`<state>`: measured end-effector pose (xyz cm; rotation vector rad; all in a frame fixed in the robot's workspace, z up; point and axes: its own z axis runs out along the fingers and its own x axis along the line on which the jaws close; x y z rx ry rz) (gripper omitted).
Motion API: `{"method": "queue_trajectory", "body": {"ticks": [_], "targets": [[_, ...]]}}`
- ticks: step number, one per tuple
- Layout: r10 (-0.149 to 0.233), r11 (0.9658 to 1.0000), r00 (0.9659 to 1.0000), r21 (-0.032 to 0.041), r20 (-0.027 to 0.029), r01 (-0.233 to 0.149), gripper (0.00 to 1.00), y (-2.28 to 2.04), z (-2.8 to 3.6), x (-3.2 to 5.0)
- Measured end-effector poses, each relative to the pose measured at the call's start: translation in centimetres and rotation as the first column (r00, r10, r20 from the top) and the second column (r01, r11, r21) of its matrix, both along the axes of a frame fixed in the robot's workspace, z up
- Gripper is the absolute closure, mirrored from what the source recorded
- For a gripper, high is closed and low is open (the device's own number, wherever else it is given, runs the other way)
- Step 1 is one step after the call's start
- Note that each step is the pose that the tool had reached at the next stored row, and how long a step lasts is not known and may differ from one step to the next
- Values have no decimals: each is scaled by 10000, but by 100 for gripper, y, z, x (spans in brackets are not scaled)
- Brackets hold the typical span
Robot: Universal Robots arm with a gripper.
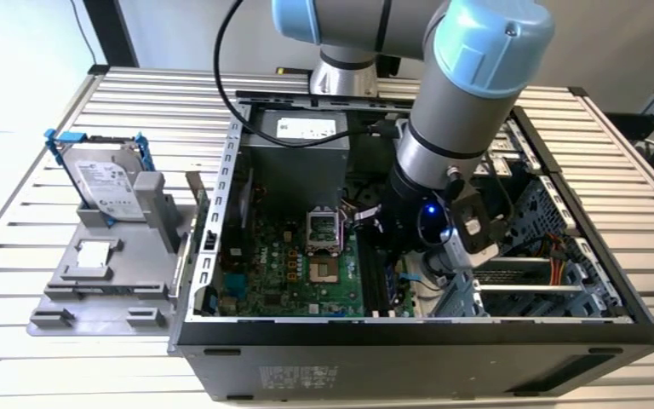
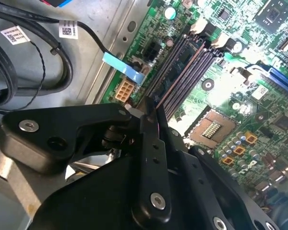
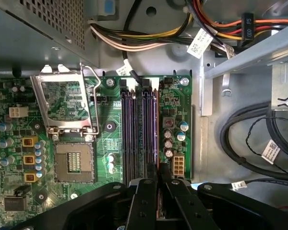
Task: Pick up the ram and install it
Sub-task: 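Insert the ram into the slot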
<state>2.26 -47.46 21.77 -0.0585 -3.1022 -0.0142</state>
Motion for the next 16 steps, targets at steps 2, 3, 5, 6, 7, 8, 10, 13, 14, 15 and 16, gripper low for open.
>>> {"method": "queue_trajectory", "body": {"ticks": [2,3,5,6,7,8,10,13,14,15,16], "targets": [[-4,10000,10000,-2,1,4,100,0,-1,0],[-12,10000,10000,0,2,12,100,-1,-2,-2],[-33,10000,10000,1,2,33,100,-2,-4,-8],[-39,10000,10000,2,3,39,100,-2,-7,-9],[-42,10000,10000,0,2,42,100,-2,-9,-10],[-44,10000,10000,0,2,44,100,-2,-9,-11],[-45,10000,10000,21,2,45,100,-3,-10,-12],[-46,10000,10000,86,2,46,100,-4,-10,-14],[-45,9999,10000,127,5,45,100,-5,-11,-13],[-45,9999,10000,155,8,45,100,-6,-11,-14],[-45,9999,10000,159,8,45,100,-6,-12,-14]]}}
